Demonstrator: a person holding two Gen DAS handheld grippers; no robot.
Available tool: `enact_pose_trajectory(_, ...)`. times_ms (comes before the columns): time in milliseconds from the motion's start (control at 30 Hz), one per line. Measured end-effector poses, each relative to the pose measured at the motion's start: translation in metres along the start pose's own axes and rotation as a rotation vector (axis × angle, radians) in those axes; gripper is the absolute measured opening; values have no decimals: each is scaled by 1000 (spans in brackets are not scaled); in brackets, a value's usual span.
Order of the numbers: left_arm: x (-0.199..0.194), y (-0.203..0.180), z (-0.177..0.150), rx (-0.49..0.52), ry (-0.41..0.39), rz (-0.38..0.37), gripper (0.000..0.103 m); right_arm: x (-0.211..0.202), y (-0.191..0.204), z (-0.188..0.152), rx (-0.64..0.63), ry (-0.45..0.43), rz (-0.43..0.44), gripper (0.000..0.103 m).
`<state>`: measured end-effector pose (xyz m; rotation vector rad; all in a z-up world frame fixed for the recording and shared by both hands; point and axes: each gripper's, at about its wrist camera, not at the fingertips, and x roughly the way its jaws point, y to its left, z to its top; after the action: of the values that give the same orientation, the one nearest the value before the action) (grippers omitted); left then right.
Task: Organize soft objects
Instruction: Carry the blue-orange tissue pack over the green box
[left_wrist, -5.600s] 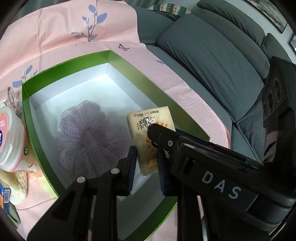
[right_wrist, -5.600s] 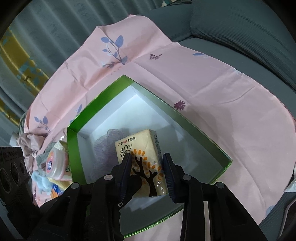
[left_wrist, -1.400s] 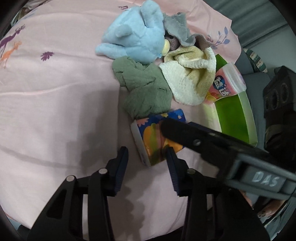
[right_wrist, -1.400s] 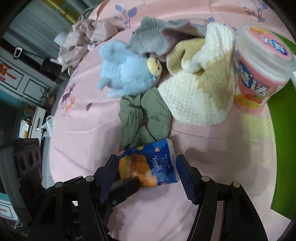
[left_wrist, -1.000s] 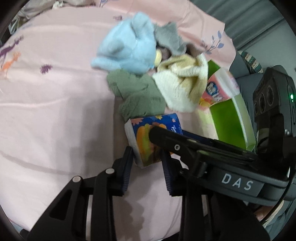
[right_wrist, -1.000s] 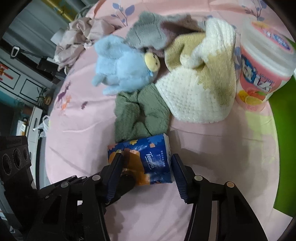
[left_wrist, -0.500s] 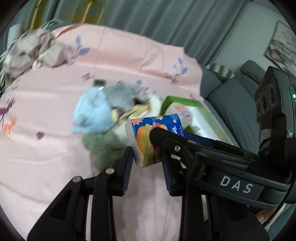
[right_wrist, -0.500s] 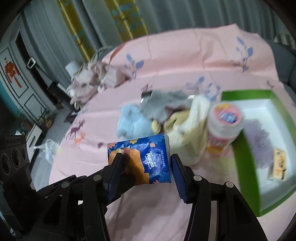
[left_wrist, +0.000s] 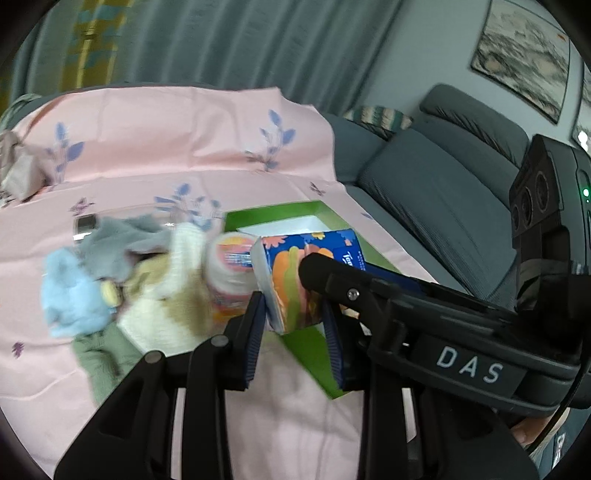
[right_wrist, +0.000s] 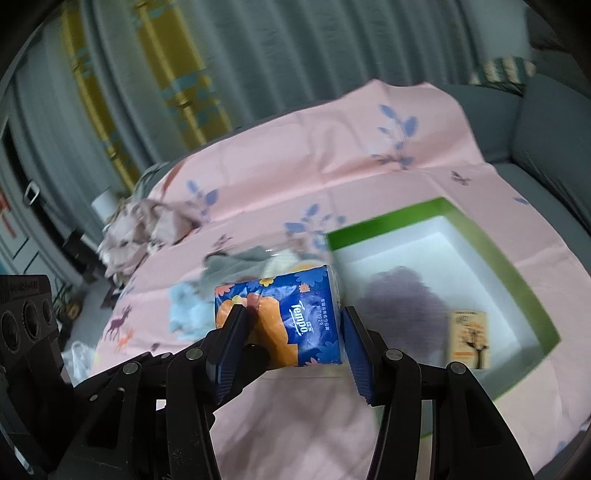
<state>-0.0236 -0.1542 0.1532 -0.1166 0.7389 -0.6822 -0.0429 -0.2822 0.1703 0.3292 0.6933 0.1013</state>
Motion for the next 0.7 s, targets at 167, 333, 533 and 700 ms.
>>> enact_pose_trajectory(167,36,-27,4,44,74,-29,30,0,-48,1,99,20,-58,54)
enact_pose_trajectory(333,68,-41,4,64,147,-60,30,4,-84,-3,165,46,-92,54)
enact_pose_trajectory(533,98,-53,1,68,228,-79,30,11,-114,-8,236,87,-113,54)
enact_pose_trajectory(700,116,-58,-2,66,275,-94,30,16,-131,-14,269,109,-146,53)
